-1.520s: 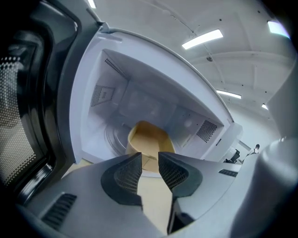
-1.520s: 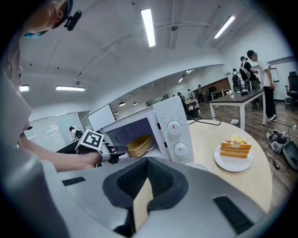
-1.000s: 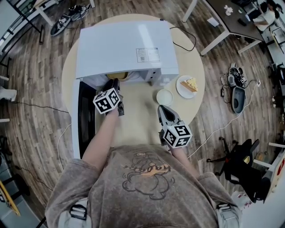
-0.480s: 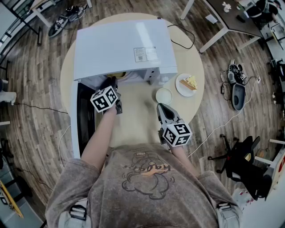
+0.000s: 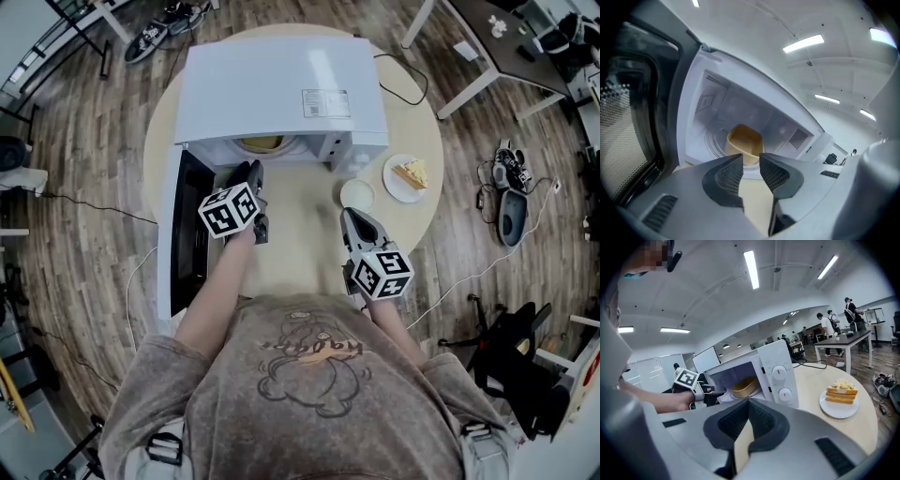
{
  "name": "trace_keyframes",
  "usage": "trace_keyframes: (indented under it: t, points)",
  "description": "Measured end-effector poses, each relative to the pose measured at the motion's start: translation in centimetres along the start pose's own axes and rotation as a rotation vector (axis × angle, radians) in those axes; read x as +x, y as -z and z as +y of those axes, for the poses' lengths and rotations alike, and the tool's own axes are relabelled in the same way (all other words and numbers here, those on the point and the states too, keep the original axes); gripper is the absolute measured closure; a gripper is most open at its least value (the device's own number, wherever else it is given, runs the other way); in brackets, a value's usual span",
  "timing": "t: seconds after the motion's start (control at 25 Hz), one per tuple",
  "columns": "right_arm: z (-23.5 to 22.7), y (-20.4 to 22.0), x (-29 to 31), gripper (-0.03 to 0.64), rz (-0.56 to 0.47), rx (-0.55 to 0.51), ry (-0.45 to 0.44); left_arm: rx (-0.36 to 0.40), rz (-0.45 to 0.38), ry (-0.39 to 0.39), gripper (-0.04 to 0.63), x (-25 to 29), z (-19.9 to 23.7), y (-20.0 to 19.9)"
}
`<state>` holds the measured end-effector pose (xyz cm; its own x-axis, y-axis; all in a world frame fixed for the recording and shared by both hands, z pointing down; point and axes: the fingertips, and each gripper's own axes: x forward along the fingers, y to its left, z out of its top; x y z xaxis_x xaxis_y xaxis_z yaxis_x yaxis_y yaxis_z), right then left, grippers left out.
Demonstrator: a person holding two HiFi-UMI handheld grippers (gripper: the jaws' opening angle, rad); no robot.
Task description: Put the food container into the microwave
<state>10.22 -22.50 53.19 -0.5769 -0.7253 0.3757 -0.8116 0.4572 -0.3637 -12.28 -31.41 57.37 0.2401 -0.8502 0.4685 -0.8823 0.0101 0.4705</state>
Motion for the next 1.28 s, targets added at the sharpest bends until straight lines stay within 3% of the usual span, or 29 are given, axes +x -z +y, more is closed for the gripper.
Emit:
trace_keyframes:
  t: [0.4,0.76,1.04,1.28]
  points:
    - [1.8,-0.9,0.9,0.615,0.010,-0.069,-0.102,-0.013,-0.033,0.021,0.472,-6.8,-1.2,0.2]
    - [4.0,-1.5,1.4,0.615,0.012,-0.132,-0.161,0.028,-0.062,0.064,0.473,-12.0,-1.8,1.4]
    - [3.9,-1.9,0.6,0.615,0.012,-0.171,-0.162,0.153,-0.133,0.120,0.472,-14.8,-3.2,1.0]
    - [3.0,-2.4,-0.4,0.615,-0.010,-0.176,-0.139,0.218,-0.192,0.109,0.474,-16.1,-3.3,0.2]
